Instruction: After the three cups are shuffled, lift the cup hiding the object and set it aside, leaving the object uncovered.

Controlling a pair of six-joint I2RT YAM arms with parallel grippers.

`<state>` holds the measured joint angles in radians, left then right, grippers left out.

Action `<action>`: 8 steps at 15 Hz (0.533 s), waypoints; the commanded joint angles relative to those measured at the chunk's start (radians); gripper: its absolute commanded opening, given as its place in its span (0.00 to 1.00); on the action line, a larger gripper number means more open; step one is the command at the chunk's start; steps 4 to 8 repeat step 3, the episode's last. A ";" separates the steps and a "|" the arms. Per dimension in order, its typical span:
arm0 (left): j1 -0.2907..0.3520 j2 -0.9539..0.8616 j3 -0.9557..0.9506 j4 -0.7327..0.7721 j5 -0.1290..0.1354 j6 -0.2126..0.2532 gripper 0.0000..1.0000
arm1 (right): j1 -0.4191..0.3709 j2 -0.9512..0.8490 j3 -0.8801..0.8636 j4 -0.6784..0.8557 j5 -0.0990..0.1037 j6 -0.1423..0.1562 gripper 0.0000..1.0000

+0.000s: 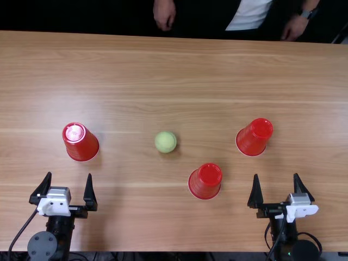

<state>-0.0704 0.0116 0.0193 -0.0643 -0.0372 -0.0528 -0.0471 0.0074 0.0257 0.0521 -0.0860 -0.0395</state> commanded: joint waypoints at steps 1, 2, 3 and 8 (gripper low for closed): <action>0.003 -0.012 -0.019 0.000 0.006 0.009 1.00 | -0.013 -0.007 -0.007 0.006 0.001 0.005 1.00; 0.003 -0.012 -0.019 0.000 0.006 0.009 1.00 | -0.013 -0.007 -0.007 0.006 0.001 0.005 1.00; 0.003 -0.012 -0.019 0.002 0.006 0.009 1.00 | -0.013 -0.007 -0.007 0.006 0.001 0.005 1.00; 0.003 -0.012 -0.019 0.002 0.006 0.009 1.00 | -0.013 -0.007 -0.007 0.006 0.001 0.005 1.00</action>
